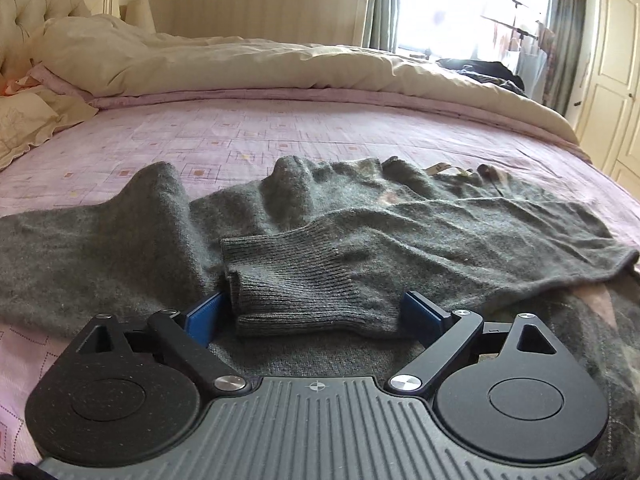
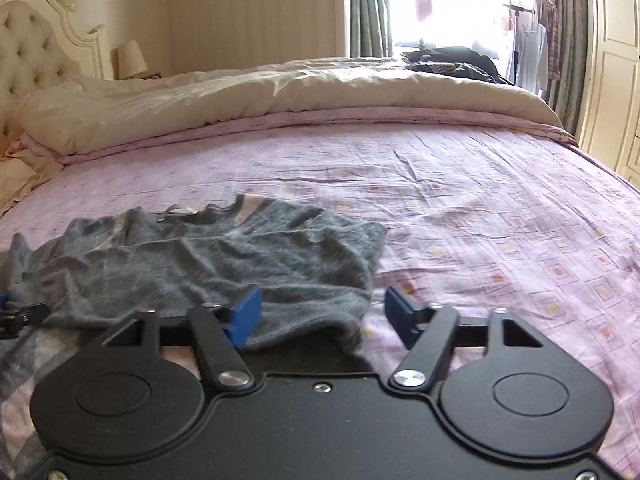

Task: Fold small clothes

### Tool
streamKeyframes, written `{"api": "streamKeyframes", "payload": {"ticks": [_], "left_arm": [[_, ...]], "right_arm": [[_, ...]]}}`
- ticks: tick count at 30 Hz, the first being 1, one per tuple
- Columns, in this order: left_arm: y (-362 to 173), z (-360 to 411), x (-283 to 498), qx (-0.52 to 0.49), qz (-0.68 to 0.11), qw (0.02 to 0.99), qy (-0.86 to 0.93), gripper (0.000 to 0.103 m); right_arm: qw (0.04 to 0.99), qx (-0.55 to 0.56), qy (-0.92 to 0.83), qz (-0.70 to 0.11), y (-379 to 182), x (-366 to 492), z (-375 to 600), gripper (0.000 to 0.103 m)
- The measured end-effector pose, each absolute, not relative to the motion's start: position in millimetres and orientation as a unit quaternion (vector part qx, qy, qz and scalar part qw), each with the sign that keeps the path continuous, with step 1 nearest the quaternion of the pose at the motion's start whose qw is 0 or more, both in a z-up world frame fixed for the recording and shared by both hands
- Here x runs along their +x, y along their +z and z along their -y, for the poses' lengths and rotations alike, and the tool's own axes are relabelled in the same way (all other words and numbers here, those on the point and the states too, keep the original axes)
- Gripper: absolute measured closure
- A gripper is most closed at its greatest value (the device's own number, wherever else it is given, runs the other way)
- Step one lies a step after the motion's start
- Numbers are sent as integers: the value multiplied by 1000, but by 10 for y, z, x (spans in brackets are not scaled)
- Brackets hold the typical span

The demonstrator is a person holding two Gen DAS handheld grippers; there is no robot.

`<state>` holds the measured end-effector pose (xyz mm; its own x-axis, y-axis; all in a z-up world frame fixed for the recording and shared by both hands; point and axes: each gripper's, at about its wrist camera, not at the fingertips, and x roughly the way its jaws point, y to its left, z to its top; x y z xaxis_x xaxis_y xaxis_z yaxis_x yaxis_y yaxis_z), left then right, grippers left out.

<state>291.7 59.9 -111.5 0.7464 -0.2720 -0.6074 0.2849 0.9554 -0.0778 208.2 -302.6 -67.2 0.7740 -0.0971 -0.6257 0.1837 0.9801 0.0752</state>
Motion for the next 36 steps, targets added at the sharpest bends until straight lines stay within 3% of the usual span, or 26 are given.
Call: {"api": "streamKeyframes", "payload": {"ticks": [3,6,9,12,14,17,19,21,30,36], "left_arm": [[-1118,-597,2915,10,-324,934,-148,10],[-1118,-589,2916,12,-324,934,-147,9],[-1118,-595,2920,11,-324,934,-149,9],[-1115,-618,2921,2,-322,935,-151,9],[-1117,-631,2922,-1,-322,934,-152,9],[-1114,-629,2913,-1,-322,935,-152,9],[-1114,-622,2911,1,-322,934,-152,8],[-1112,-618,2913,2,-322,934,-152,8],[-1120,-579,2924,13,-326,934,-149,7],[-1122,-562,2936,16,-328,933,-149,6]], "right_arm": [[910,110,-82,-391,-872,2365,3207,58],[912,111,-68,-389,-941,2332,3280,88],[911,108,-90,-387,-962,2282,3379,89],[907,66,-115,-401,-957,2290,3375,99],[911,96,-113,-384,-891,2286,3473,94],[920,145,-102,-348,-794,2323,3565,76],[922,150,-93,-345,-758,2452,3557,58],[922,147,-83,-348,-756,2593,3521,53],[908,93,-151,-381,-919,2786,3431,53],[948,83,-122,-283,-575,2335,2935,44]]}}
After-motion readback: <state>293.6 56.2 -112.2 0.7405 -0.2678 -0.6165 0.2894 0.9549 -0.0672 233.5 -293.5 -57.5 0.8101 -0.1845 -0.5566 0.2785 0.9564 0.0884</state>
